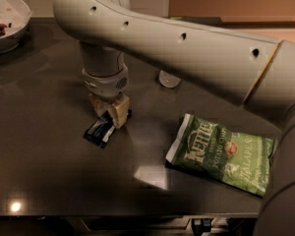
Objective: Move rxbar blueberry near blue plastic bottle
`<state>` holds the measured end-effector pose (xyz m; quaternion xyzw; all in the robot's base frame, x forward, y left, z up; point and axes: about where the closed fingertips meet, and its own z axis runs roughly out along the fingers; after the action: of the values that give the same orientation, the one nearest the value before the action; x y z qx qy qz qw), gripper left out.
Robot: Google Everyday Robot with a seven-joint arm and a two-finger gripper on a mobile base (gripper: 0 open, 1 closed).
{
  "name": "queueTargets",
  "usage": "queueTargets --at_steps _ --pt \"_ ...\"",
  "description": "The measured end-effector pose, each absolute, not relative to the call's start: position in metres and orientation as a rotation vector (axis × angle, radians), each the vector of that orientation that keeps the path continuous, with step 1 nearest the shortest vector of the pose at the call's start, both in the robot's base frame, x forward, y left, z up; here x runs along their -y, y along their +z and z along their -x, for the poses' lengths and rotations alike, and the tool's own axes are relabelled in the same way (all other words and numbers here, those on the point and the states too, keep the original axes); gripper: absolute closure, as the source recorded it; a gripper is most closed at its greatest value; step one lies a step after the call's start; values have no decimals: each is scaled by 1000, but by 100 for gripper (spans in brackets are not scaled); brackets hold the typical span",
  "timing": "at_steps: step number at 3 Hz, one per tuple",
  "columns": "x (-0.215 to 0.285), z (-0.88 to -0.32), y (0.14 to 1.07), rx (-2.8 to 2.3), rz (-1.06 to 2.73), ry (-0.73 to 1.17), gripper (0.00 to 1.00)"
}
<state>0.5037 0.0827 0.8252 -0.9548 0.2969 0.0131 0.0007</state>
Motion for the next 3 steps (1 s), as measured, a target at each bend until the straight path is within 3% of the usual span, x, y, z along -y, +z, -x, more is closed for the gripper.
queueTargets --at_steps 1,3 --pt "-58 -513 837 -1043 2941 66 100" --pt "4 -547 869 -1400 2704 107 100"
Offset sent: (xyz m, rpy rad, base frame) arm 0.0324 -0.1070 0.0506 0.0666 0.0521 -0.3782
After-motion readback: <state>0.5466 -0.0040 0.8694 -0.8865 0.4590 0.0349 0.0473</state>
